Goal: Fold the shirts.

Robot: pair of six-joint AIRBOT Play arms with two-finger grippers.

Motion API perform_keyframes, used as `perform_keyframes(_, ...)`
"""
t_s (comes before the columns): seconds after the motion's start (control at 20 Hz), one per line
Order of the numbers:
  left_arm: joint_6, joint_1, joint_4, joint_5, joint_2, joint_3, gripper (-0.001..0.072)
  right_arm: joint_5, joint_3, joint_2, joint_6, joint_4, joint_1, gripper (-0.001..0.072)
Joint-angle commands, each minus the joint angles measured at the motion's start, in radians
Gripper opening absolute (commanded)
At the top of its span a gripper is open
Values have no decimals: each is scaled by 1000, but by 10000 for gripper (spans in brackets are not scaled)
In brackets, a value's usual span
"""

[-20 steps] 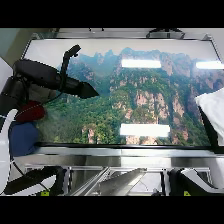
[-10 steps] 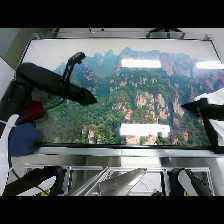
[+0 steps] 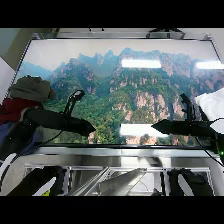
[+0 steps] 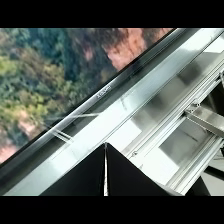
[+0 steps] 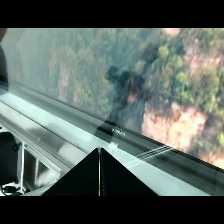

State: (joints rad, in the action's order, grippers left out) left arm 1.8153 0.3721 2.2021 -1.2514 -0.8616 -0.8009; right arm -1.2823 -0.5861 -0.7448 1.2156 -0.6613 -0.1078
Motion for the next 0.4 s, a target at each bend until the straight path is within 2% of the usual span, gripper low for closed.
perform_keyframes(0.0, -23, 3, -2, 22, 60, 41, 15, 19, 13, 6, 3, -4, 24, 20)
perform_keyframes(0.35, -26, 3, -3, 23, 121, 41, 14, 19, 13, 6, 3, -4, 24, 21)
